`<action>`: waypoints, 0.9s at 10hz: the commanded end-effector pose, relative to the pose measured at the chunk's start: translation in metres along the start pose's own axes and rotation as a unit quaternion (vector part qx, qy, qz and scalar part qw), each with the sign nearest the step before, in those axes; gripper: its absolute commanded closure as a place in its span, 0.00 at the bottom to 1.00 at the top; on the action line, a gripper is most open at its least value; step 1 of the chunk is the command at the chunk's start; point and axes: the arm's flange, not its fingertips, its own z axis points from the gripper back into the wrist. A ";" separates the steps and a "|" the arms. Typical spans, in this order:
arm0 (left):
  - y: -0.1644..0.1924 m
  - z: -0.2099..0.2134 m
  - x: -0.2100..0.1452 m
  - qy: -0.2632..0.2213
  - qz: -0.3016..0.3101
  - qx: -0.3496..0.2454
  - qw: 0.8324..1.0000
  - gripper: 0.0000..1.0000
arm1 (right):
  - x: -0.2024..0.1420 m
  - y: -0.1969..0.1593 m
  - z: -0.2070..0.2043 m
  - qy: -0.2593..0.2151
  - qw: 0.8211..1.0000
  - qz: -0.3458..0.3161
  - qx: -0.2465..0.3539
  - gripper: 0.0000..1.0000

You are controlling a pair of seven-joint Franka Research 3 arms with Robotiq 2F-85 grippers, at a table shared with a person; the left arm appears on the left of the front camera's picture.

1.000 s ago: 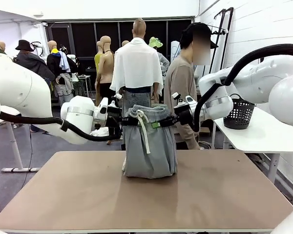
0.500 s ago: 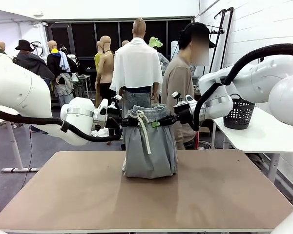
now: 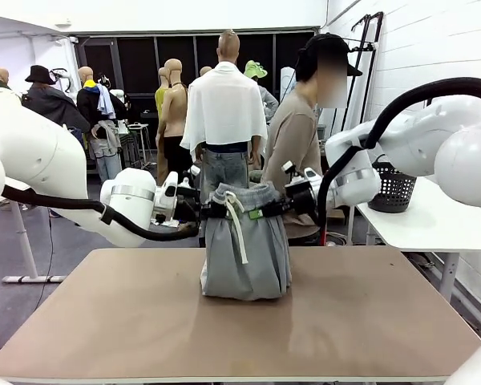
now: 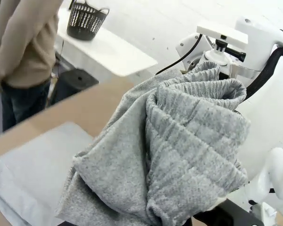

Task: Fold the training pants.
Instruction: Fold the Training pants in half.

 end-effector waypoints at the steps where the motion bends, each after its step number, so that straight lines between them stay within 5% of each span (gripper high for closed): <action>1: 0.019 0.003 -0.026 0.007 0.089 0.003 0.996 1.00 | -0.024 -0.005 0.000 -0.027 0.997 -0.066 0.013 1.00; 5: 0.068 -0.014 -0.087 0.023 0.223 0.016 0.974 1.00 | -0.089 -0.026 -0.002 -0.051 0.983 -0.178 -0.005 1.00; 9: 0.116 -0.018 -0.089 -0.023 0.211 0.065 0.975 1.00 | -0.103 -0.060 0.002 -0.059 0.973 -0.215 -0.056 1.00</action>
